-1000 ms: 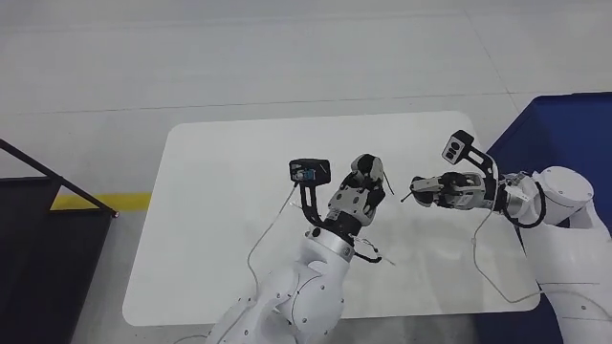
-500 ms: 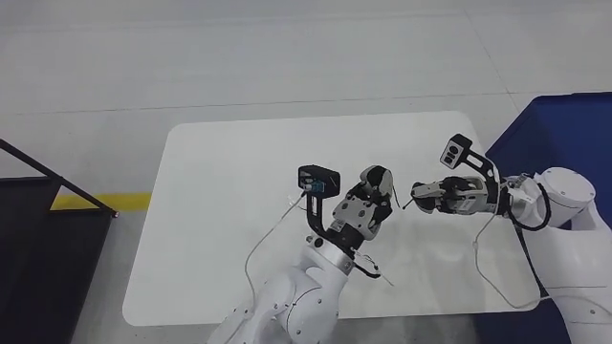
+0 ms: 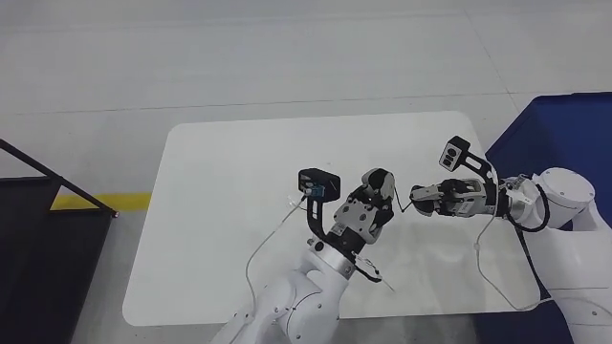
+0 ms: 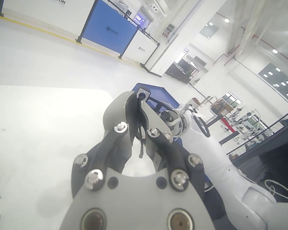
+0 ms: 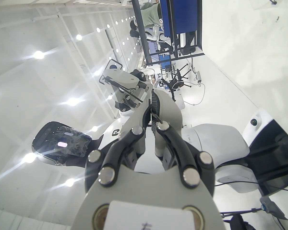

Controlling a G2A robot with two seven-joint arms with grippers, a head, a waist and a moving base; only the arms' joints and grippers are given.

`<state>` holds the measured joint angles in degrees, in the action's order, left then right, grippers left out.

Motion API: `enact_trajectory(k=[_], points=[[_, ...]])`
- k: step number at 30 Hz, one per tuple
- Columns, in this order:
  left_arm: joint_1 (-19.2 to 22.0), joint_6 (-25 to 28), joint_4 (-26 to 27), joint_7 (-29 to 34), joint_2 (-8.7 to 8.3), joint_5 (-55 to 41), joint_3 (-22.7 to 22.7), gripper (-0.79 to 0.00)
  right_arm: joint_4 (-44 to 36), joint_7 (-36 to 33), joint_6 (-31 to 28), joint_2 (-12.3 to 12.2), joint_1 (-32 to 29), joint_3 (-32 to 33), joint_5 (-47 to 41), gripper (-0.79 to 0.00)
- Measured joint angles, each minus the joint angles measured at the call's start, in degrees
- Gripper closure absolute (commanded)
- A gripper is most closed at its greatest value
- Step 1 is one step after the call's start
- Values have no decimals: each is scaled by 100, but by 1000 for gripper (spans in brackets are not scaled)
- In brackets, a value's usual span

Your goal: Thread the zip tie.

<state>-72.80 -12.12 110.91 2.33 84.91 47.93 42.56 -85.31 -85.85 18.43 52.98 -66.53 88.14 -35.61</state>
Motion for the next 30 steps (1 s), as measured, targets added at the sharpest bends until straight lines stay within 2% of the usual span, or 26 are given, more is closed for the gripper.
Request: enact_trajectory(k=[22, 30], points=[[-62, 186, 22, 88, 92, 173, 88, 0, 0, 0, 0, 0, 0, 0, 0, 0], [22, 160, -185, 73, 150, 339, 38, 0, 0, 0, 0, 0, 0, 0, 0, 0]])
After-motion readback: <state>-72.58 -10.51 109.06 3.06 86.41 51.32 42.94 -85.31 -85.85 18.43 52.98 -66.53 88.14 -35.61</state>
